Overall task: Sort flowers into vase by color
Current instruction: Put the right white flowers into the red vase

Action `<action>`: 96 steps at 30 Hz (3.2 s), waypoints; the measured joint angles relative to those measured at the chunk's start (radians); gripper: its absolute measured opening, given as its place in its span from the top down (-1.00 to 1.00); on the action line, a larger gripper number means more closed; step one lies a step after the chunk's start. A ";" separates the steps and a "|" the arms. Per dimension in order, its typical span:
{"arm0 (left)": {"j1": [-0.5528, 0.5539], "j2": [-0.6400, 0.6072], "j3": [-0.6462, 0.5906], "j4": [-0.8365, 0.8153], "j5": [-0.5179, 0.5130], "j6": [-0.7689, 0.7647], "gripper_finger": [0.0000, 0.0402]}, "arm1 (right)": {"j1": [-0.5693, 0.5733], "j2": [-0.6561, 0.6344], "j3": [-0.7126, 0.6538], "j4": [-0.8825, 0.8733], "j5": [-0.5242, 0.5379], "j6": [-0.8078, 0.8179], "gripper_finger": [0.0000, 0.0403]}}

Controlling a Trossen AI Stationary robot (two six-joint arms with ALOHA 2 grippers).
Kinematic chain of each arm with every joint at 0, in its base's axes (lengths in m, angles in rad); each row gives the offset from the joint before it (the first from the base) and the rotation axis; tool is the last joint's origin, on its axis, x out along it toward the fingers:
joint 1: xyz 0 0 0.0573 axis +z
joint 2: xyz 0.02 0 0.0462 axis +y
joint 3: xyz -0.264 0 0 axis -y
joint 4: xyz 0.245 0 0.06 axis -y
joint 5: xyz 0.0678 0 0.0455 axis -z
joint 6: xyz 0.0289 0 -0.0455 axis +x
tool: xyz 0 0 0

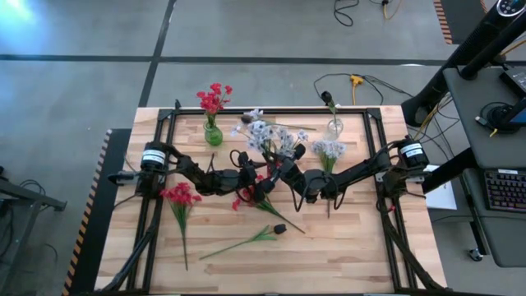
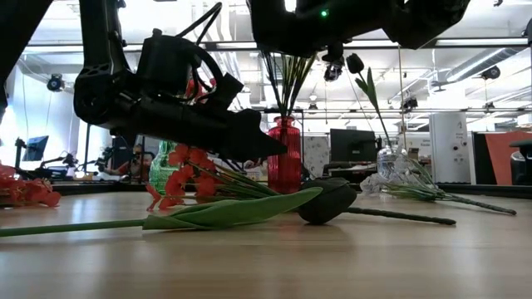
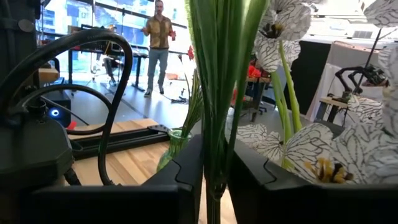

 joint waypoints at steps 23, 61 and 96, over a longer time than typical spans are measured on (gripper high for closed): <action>-0.001 -0.001 0.000 -0.005 -0.001 0.000 -0.06 | 0.005 0.000 0.001 0.002 0.001 0.001 0.39; 0.000 0.000 -0.001 -0.045 -0.077 0.000 -0.31 | 0.050 -0.004 0.003 0.006 0.049 -0.019 0.16; -0.093 -0.178 -0.149 -0.059 -0.110 -0.035 -0.38 | 0.082 -0.045 0.003 -0.006 0.054 -0.029 0.16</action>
